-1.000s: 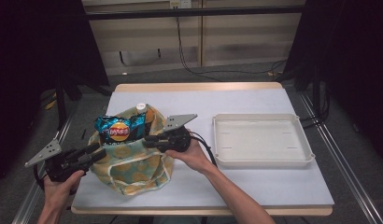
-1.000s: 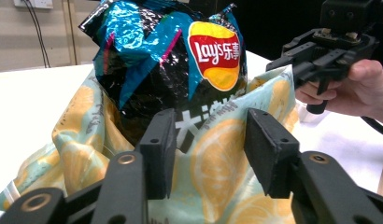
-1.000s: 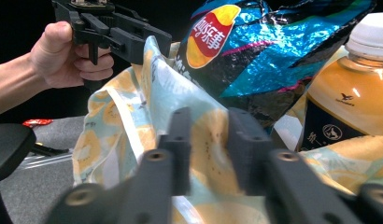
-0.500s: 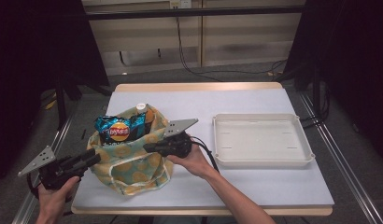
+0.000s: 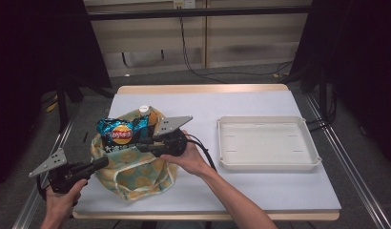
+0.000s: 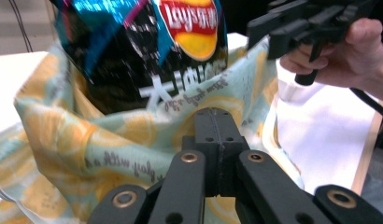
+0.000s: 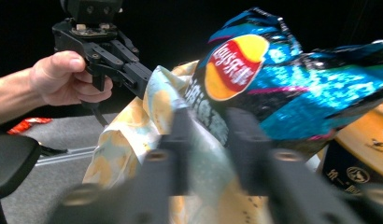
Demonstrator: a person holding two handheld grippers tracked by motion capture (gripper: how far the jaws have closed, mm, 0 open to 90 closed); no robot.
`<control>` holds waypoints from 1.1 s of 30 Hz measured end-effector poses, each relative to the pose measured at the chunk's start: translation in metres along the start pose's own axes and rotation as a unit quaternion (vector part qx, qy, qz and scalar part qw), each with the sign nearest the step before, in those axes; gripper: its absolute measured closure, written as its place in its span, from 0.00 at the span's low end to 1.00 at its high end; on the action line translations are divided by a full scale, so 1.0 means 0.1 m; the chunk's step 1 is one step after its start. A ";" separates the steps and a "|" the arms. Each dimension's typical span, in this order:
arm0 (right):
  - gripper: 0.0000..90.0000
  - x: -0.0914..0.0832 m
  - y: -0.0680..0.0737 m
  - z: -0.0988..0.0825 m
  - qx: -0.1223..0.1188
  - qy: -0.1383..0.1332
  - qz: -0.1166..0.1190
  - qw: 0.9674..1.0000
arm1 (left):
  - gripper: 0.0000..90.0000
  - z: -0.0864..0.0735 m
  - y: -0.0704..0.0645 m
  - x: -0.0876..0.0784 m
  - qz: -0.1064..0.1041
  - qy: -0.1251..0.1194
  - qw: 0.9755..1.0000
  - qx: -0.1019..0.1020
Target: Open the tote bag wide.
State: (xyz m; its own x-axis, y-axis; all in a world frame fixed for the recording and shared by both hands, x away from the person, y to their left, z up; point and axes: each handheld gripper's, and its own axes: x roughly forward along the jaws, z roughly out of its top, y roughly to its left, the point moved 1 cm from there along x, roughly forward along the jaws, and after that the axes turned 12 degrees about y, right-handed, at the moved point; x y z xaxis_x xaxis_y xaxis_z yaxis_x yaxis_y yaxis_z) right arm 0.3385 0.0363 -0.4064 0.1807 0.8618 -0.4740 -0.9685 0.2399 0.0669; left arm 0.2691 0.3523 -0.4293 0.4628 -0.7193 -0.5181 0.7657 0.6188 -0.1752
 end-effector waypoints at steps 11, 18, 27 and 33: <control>1.00 0.05 0.24 -0.33 0.011 0.018 0.049 0.999 | 1.00 -0.26 0.04 0.14 -0.004 0.044 0.999 -0.017; 0.99 0.21 0.23 -0.57 0.028 0.034 0.053 0.998 | 1.00 -0.38 0.11 0.23 -0.009 0.050 0.998 -0.035; 1.00 0.39 0.28 -0.74 0.034 0.068 0.058 0.995 | 1.00 -0.45 0.13 0.25 -0.015 0.052 0.998 -0.041; 0.93 0.39 0.28 -0.75 0.029 0.072 0.056 0.995 | 1.00 -0.52 0.13 0.31 -0.016 0.060 0.997 -0.050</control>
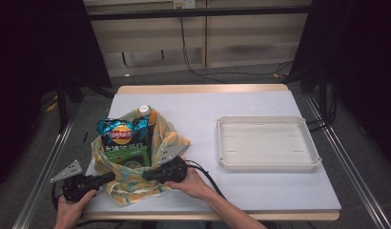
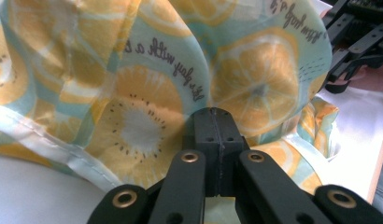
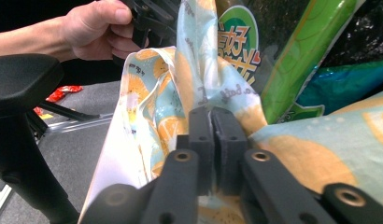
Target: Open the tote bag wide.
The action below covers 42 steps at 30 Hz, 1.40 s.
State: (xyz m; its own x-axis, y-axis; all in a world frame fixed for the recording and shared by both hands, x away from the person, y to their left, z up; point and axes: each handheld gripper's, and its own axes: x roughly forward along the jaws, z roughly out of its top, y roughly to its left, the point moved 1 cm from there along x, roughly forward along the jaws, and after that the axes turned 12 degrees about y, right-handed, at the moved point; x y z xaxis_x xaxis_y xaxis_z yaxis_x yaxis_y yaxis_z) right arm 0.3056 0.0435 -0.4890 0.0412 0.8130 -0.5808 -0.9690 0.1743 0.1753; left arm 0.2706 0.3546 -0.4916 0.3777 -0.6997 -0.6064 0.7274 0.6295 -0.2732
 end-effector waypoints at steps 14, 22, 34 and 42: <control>0.70 -0.38 -0.06 0.12 0.011 -0.060 -0.018 0.998 | 0.82 0.24 -0.37 -0.17 -0.006 -0.044 0.999 0.023; 0.67 -0.59 -0.18 0.28 0.017 -0.081 -0.061 0.995 | 0.69 0.48 -0.74 -0.18 0.000 -0.064 0.996 0.057; 0.64 -0.50 -0.29 0.48 0.012 -0.085 -0.057 0.995 | 0.53 0.43 -0.96 0.05 -0.003 -0.044 0.996 0.073; 0.71 -0.37 -0.32 0.53 0.017 -0.075 -0.042 0.996 | 0.42 0.39 -0.94 0.07 0.013 -0.038 0.996 0.077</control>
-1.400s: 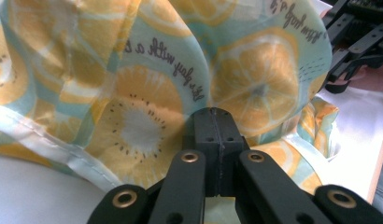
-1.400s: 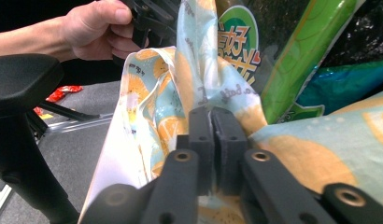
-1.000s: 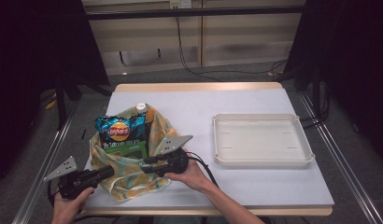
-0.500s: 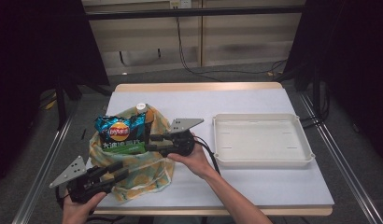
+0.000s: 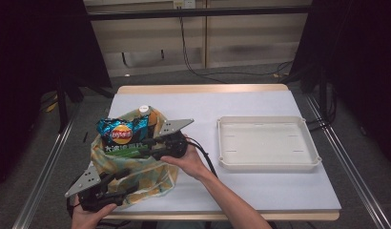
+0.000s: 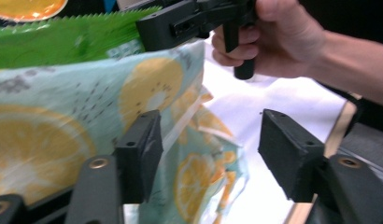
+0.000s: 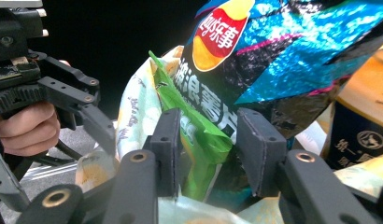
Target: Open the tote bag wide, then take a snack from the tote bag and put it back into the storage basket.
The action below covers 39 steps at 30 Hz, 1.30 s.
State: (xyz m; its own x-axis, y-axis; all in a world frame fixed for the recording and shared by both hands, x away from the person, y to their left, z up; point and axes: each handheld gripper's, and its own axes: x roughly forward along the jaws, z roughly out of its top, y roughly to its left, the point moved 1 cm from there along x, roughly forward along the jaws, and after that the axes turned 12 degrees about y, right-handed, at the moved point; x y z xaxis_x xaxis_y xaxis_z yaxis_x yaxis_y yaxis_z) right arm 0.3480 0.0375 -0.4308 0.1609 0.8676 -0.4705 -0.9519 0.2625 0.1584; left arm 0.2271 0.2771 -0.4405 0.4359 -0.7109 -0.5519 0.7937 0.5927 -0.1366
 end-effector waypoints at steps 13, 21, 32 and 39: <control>0.96 0.01 0.03 0.03 0.003 -0.004 0.018 1.000 | 0.30 -0.02 0.04 0.02 0.006 0.009 1.000 -0.016; 0.98 -0.09 0.05 0.11 -0.006 -0.020 0.015 1.000 | 0.29 -0.01 0.04 0.02 0.001 0.002 1.000 -0.015; 0.99 -0.27 0.07 0.20 -0.012 -0.053 0.004 0.999 | 0.28 -0.01 0.04 0.03 0.012 0.012 1.000 -0.010; 0.99 -0.38 0.07 0.34 -0.016 -0.068 -0.005 0.998 | 0.29 -0.01 0.03 0.04 0.001 0.007 1.000 -0.009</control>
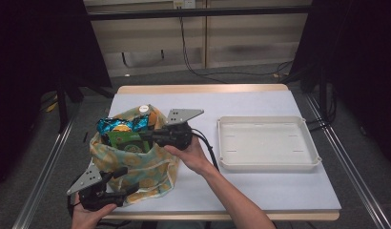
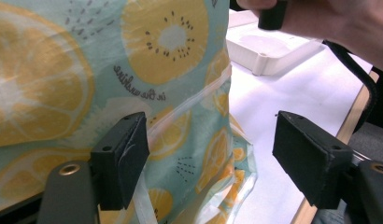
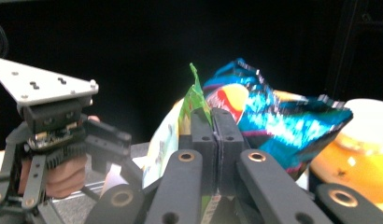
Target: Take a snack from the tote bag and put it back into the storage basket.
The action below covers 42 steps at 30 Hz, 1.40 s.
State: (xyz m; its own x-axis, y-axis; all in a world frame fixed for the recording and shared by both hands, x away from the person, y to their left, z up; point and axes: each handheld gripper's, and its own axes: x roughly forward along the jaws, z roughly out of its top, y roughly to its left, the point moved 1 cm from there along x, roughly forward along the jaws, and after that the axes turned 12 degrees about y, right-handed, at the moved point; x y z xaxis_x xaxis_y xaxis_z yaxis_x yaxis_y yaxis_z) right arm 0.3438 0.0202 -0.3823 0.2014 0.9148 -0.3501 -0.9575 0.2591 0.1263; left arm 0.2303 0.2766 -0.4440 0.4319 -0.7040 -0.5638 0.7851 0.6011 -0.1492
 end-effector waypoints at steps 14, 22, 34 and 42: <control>1.00 -0.18 -0.07 0.31 -0.010 -0.029 -0.017 0.999 | 0.29 -0.01 0.00 -0.01 0.001 -0.003 1.000 0.007; 1.00 -0.28 -0.15 0.45 -0.009 -0.040 -0.024 0.999 | 0.29 -0.01 0.01 -0.01 -0.005 -0.005 1.000 0.005; 1.00 -0.60 -0.17 0.68 -0.026 -0.064 -0.050 0.996 | 0.16 -0.01 0.01 -0.02 0.016 -0.009 1.000 0.000; 1.00 -0.87 -0.16 0.70 -0.030 -0.073 -0.066 0.995 | 0.13 -0.01 0.00 -0.05 0.018 -0.013 1.000 0.007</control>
State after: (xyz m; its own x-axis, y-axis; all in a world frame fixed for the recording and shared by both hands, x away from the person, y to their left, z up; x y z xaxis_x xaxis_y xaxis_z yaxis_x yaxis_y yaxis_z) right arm 0.3561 -0.0421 -0.2892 0.3495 0.9105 -0.2210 -0.9307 0.3646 0.0305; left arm 0.2278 0.2800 -0.4420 0.4704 -0.6918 -0.5479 0.7754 0.6204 -0.1177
